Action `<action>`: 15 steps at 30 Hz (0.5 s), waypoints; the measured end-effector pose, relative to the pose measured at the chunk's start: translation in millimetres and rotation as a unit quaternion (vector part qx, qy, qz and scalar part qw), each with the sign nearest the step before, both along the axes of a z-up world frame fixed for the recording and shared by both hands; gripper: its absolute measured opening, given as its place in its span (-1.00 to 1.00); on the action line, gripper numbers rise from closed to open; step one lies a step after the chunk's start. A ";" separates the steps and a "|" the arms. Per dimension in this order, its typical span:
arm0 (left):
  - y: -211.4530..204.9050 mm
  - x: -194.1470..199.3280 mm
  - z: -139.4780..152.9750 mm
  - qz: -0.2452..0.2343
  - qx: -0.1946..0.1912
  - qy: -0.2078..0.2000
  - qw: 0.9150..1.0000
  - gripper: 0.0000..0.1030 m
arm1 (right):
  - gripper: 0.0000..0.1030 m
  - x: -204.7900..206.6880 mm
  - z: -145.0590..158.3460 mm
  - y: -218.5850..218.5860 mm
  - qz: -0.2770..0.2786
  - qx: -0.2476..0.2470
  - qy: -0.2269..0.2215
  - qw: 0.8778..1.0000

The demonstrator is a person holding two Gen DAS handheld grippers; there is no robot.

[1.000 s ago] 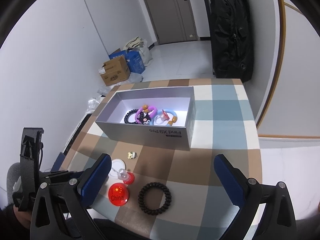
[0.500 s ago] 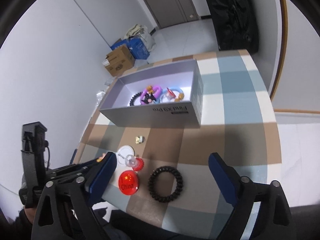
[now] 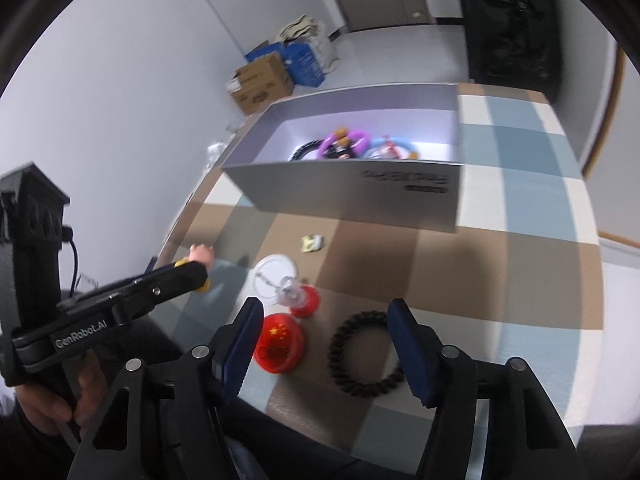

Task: Organize jewelry
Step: 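Grasp the clear pink pacifier charm with the right tool while the left tool holds the pig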

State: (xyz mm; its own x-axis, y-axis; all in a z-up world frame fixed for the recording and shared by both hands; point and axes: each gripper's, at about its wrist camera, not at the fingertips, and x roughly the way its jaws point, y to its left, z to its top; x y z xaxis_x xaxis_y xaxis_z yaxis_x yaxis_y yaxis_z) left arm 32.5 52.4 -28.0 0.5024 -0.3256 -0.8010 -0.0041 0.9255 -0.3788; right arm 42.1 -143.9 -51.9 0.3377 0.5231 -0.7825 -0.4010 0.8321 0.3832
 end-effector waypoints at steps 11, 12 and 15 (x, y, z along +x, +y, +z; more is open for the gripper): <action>11.8 3.3 -1.3 0.000 -0.035 0.000 0.999 -0.64 | -0.02 4.8 -9.8 31.4 0.036 -0.025 0.000 0.999; 12.8 3.8 -0.9 -0.001 -0.039 0.000 0.999 -0.64 | -0.05 4.4 -9.7 33.4 0.039 -0.029 -0.005 0.999; 16.6 6.0 -1.2 0.003 -0.048 0.001 0.999 -0.64 | -0.23 5.6 -11.0 40.1 0.047 -0.038 -0.011 0.998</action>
